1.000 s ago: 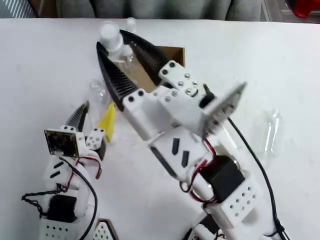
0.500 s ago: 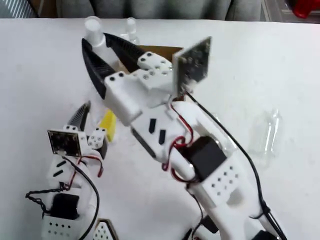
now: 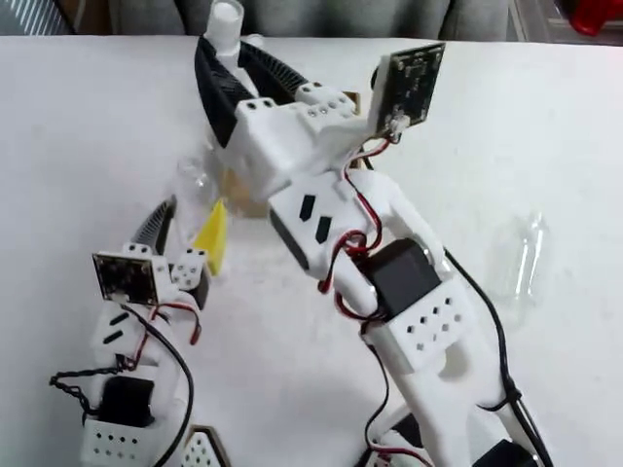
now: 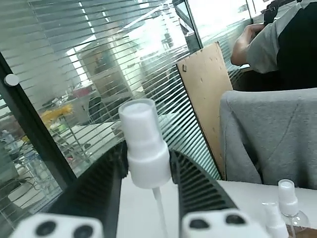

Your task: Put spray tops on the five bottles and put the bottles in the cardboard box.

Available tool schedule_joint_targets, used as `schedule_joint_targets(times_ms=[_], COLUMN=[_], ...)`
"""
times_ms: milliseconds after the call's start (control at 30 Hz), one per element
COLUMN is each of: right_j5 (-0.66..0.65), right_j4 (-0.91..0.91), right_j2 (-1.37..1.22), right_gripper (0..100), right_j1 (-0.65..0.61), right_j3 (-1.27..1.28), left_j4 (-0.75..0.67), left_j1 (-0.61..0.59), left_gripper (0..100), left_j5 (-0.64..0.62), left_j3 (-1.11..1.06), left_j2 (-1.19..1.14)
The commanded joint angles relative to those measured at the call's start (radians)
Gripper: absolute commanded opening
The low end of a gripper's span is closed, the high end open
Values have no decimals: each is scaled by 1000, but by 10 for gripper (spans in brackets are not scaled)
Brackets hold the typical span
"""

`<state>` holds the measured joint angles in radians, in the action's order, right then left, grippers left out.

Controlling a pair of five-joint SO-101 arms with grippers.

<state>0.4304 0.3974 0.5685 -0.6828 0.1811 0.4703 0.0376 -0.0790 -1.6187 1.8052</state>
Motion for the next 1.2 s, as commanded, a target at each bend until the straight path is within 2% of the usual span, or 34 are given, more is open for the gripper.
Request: schedule_joint_targets(times_ms=[0,367,900,1167], right_j5=[92,126,126,126], right_j4=[-22,-15,-137,42], right_j2=[2,-1,-65,-79], right_gripper=[18,18,16,15], right_j1=[18,12,12,10], right_j3=[-44,-38,26,-89], left_j4=[-28,-34,-34,-34], left_j1=[8,10,2,2], left_gripper=[53,53,53,53], left_j5=[-5,-5,-5,-5], left_j3=[6,-15,-17,-18], left_j2=[19,19,19,19])
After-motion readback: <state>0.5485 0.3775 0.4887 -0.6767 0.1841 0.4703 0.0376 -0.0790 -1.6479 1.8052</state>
